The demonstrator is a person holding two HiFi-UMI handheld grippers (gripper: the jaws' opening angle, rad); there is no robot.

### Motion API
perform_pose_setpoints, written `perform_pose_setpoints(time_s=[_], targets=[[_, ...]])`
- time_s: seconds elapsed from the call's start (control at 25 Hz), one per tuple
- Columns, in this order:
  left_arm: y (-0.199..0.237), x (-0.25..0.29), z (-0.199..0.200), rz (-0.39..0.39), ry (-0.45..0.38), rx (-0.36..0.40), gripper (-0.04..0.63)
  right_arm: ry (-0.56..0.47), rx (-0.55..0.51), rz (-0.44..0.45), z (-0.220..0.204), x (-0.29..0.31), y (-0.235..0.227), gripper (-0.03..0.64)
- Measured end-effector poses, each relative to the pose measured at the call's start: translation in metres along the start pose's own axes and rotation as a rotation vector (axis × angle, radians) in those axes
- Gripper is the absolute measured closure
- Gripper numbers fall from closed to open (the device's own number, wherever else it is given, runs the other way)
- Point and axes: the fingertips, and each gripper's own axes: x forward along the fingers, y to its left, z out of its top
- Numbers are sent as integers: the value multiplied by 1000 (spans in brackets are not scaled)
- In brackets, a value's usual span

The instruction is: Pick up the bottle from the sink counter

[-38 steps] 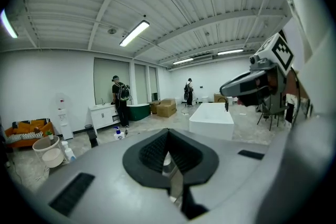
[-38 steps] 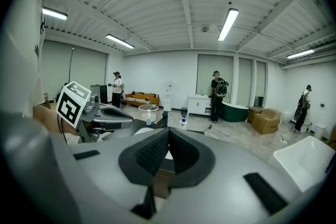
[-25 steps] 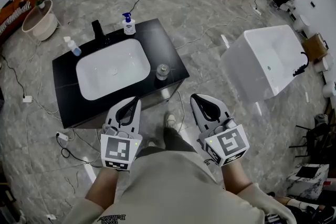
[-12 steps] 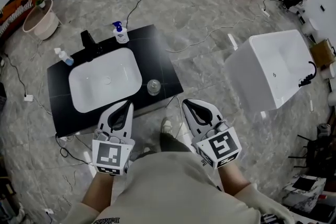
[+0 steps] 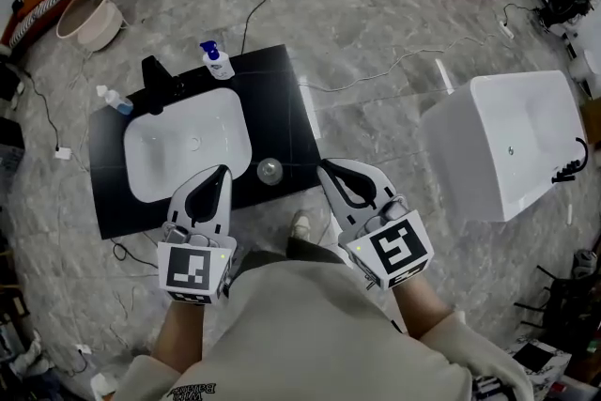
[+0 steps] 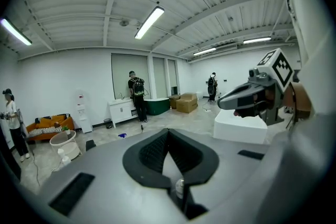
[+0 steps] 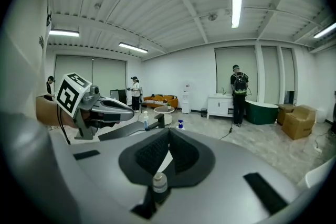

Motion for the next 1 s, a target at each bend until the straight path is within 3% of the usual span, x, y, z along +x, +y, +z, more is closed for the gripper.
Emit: perform_pose_setpoints(time_s=[0.28, 0.6, 0.88, 1.0], targets=[[3, 20, 2, 40, 23, -11, 589, -57, 4, 24, 10, 11, -26, 620], [11, 16, 23, 56, -46, -9, 589, -23, -26, 15, 9, 12, -33, 620], [25, 18, 21, 29, -27, 27, 589, -18, -27, -14, 20, 20, -29, 620], [39, 15, 25, 62, -73, 22, 588, -6, -20, -14, 19, 28, -25, 620]])
